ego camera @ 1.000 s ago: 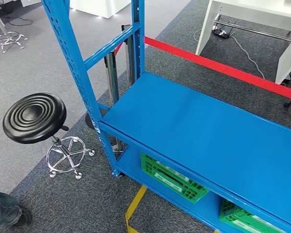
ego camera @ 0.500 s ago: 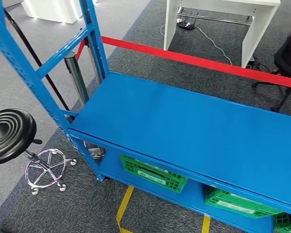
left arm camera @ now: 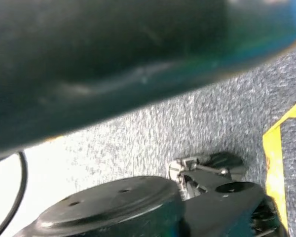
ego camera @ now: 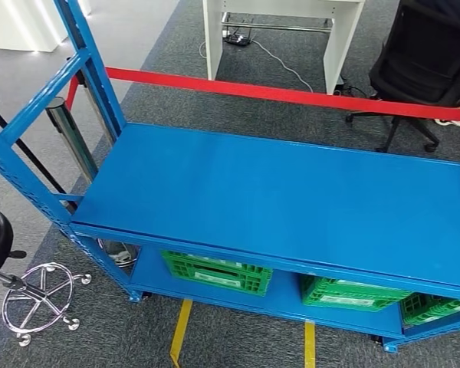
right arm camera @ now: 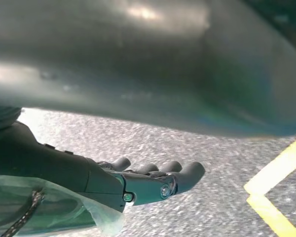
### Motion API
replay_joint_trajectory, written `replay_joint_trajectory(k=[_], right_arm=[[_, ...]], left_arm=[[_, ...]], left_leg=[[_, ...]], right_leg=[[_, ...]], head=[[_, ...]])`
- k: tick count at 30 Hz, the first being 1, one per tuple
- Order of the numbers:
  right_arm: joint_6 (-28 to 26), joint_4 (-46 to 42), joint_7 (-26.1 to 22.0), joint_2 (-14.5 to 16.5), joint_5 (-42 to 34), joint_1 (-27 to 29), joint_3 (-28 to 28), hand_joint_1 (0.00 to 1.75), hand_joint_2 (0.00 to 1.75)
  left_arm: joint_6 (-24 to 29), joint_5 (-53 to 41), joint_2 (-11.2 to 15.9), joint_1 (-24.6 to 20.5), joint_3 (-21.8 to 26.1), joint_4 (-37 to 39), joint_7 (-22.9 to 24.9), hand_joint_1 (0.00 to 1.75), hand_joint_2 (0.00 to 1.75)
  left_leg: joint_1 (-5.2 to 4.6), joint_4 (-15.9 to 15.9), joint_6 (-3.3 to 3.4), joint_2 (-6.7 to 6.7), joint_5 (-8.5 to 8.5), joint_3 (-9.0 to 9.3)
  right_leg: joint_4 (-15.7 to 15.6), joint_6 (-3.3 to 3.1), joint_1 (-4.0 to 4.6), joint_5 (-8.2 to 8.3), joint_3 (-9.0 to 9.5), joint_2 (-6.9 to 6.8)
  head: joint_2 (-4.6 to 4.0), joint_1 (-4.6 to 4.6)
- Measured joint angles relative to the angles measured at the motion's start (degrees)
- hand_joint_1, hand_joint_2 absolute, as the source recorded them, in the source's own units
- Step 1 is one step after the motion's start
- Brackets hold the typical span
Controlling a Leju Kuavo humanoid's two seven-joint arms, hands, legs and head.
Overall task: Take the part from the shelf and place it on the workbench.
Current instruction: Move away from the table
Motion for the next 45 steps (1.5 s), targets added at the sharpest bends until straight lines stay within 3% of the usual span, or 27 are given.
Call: replay_joint_trajectory(k=[1, 3, 5, 6, 7, 9, 11, 12, 14, 16, 18, 20, 21, 22, 25, 27, 30, 34, 38, 42, 45], right_arm=[[0.0, 0.0, 0.0, 0.0, 0.0, 0.0, 0.0, 0.0, 0.0], [0.0, 0.0, 0.0, 0.0, 0.1, -0.2, 0.0, 0.0, 0.0], [0.0, 0.0, 0.0, 0.0, 0.2, -0.2, 0.0, 0.0, 0.0], [0.0, 0.0, 0.0, 0.0, 0.2, -0.1, 0.0, 0.0, 0.0], [0.0, 0.0, 0.1, 0.0, 0.2, 0.0, 0.0, 0.0, 0.0], [-0.1, 0.0, 0.1, 0.0, 0.2, 0.1, 0.0, 0.0, 0.0], [-0.1, 0.0, 0.1, 0.0, 0.3, -0.1, 0.0, 0.0, 0.0], [-0.1, 0.0, 0.1, 0.0, 0.3, -0.1, 0.0, 0.0, 0.0], [-0.1, 0.0, 0.2, 0.0, 0.3, -0.1, 0.0, 0.0, 0.0], [-0.1, 0.0, 0.3, 0.0, 0.4, 0.0, 0.0, 0.0, 0.0], [-0.1, 0.0, 0.4, 0.0, 0.4, -0.1, 0.0, 0.0, 0.0], [-0.2, 0.0, 0.3, 0.0, 0.5, -0.2, 0.0, 0.0, 0.0], [-0.3, 0.0, 0.0, 0.0, 0.6, -0.1, 0.0, 0.0, 0.0], [-0.6, 0.0, -0.3, 0.0, 0.7, 0.0, 0.0, 0.0, 0.0], [-1.6, 0.0, -0.9, 0.0, 1.1, 0.0, 0.0, 0.0, 0.0], [-2.2, 0.0, -1.0, 0.0, 1.3, 0.0, 0.0, 0.0, 0.0], [-3.1, 0.0, -1.0, 0.0, 1.1, 0.0, 0.0, 0.0, 0.0], [-3.5, 0.0, -1.2, 0.0, 0.6, -0.1, 0.0, 0.0, 1.75], [-4.6, 0.0, -2.6, 0.0, 1.0, 0.0, 0.0, 0.0, 1.75], [-6.0, 0.0, -4.6, 0.0, 1.5, 0.0, 0.1, 0.0, 0.0], [-5.6, 0.0, -4.9, 0.0, 2.2, 0.0, 0.3, 0.0, 0.0]], left_arm=[[0.0, 0.0, 0.0, 0.0, 0.0, 0.0, 0.0, 0.0, 0.0], [0.1, 0.0, -0.1, 0.0, 0.0, 0.0, 0.0, 0.0, 0.0], [0.3, 0.0, -0.1, 0.2, 0.0, 0.0, 0.2, 0.0, 0.0], [0.4, 0.0, -0.1, 0.2, 0.0, 0.0, 0.3, 0.0, 0.0], [0.5, 0.0, -0.2, 0.2, 0.0, 0.0, 0.4, 0.0, 0.0], [0.7, 0.0, -0.2, 0.0, 0.0, 0.0, 0.5, 0.0, 0.0], [0.9, -0.1, -0.2, 0.0, 0.0, 0.0, 0.6, 0.0, 0.0], [1.0, -0.1, -0.2, -0.1, 0.0, 0.0, 0.7, 0.0, 0.0], [1.2, -0.2, -0.2, -0.2, 0.0, 0.0, 1.0, 0.0, 0.0], [1.3, -0.3, -0.3, -0.2, 0.0, 0.0, 1.4, 0.0, 0.0], [1.5, -0.4, -0.3, -0.1, 0.0, 0.0, 1.6, 0.0, 0.0], [1.6, -0.4, -0.3, 0.1, 0.0, 0.0, 1.8, 0.0, 0.87], [1.7, -0.4, -0.3, 0.2, 0.0, 0.0, 1.9, 0.0, 1.31], [1.8, -0.3, -0.2, 0.2, 0.0, 0.0, 2.0, 0.0, 1.75], [2.1, -0.1, -0.2, -0.1, 0.0, 0.0, 2.5, 0.0, 1.75], [2.0, -0.1, -0.2, -0.2, 0.0, 0.0, 2.8, 0.0, 1.75], [2.0, 0.0, -0.3, -0.1, 0.1, 0.0, 2.9, 0.0, 1.75], [2.0, 0.0, -0.3, -0.1, 0.1, 0.0, 2.9, 0.0, 1.75], [1.3, 0.4, -0.2, -0.1, 0.2, 0.0, 3.0, 0.0, 1.75], [2.1, -0.3, -0.1, -0.1, 0.4, 0.0, 1.9, 0.0, 0.0], [2.5, -0.8, -0.1, -0.1, 0.4, 0.0, 1.3, 0.0, 0.0]], left_leg=[[0.09, -0.5, 0.31, 0.88, 0.25, 0.11], [0.07, -0.8, 0.73, 2.7, 0.43, 0.12], [-0.01, -0.8, 0.81, 4.7, 0.38, 0.03], [-0.01, -0.7, 0.77, 5.54, 0.34, 0.02], [0.03, -0.7, 0.66, 6.31, 0.26, 0.03], [0.0, -0.3, 0.18, 7.59, -0.05, 0.14], [-0.28, 0.1, -0.56, 8.64, -0.47, 0.27], [-0.41, 0.2, -0.89, 9.1, -0.55, 0.37], [-0.29, 0.3, -1.48, 9.74, -0.74, 0.66], [0.06, 2.3, -2.1, 7.74, -2.57, 0.12], [0.23, 9.0, -2.43, 4.67, -6.48, -2.59], [0.21, 16.1, -2.4, 3.69, -9.08, -5.83], [0.2, 17.2, -2.3, 3.6, -8.71, -6.49], [0.19, 15.8, -2.12, 3.54, -7.12, -6.14], [0.12, 4.7, -1.26, 2.7, -0.87, -2.03], [0.13, 1.0, -1.34, 2.14, 0.17, -0.88], [0.02, 0.6, -1.78, 2.07, 0.13, -0.96], [-0.16, 0.7, -1.33, 2.07, 0.21, -1.06], [-0.26, 0.8, -1.13, 2.07, 0.33, -1.22], [-0.26, 0.8, -1.12, 2.07, 0.33, -1.21], [-0.22, 0.8, -1.13, 2.07, 0.34, -1.2]], right_leg=[[1.5, 0.28, 0.1, -1.13, -0.91, -1.52], [7.8, 0.73, 0.18, -4.93, -3.93, -4.99], [14.0, 1.21, 0.03, -7.48, -6.66, -6.21], [14.7, 1.42, -0.08, -7.35, -6.81, -6.49], [13.0, 1.59, -0.2, -6.07, -5.61, -6.85], [5.3, 1.65, -0.28, -2.89, -1.09, -9.03], [-0.2, 0.96, -0.19, -1.35, 2.16, -10.85], [-0.7, 0.5, -0.08, -1.42, 2.4, -10.98], [-0.7, -0.34, -0.1, -1.2, 2.21, -9.74], [-0.8, -1.08, -0.23, -0.91, 2.23, -8.62], [-0.8, -1.64, -0.28, -0.62, 2.23, -7.27], [-0.8, -1.86, -0.19, -0.49, 2.1, -5.86], [-0.8, -1.89, -0.14, -0.47, 2.13, -5.25], [-0.8, -1.89, -0.11, -0.47, 2.2, -4.74], [-0.6, -1.71, 0.05, -0.57, 2.34, -3.67], [-0.3, -1.59, 0.27, -0.79, 1.95, -3.45], [-0.4, -1.71, 0.23, -0.86, 1.4, -3.51], [-0.9, -1.04, 0.08, -0.47, 1.67, -3.51], [-1.0, -0.69, -0.03, -0.25, 1.82, -3.5], [-1.0, -0.67, -0.03, -0.26, 1.77, -3.51], [-0.9, -0.66, 0.01, -0.26, 1.73, -3.52]], head=[[0.0, 0.21], [0.0, 0.59], [0.0, 0.66], [0.0, 0.65], [0.0, 0.66], [0.0, 0.7], [0.0, 0.59], [0.0, 0.5], [0.0, 0.35], [0.0, 0.22], [0.0, 0.04], [0.0, 0.0], [0.0, 0.0], [0.0, 0.0], [0.0, 0.02], [0.0, 0.07], [0.0, 0.12], [0.0, 0.13], [0.0, 0.11], [0.0, 0.1], [0.0, 0.09]])
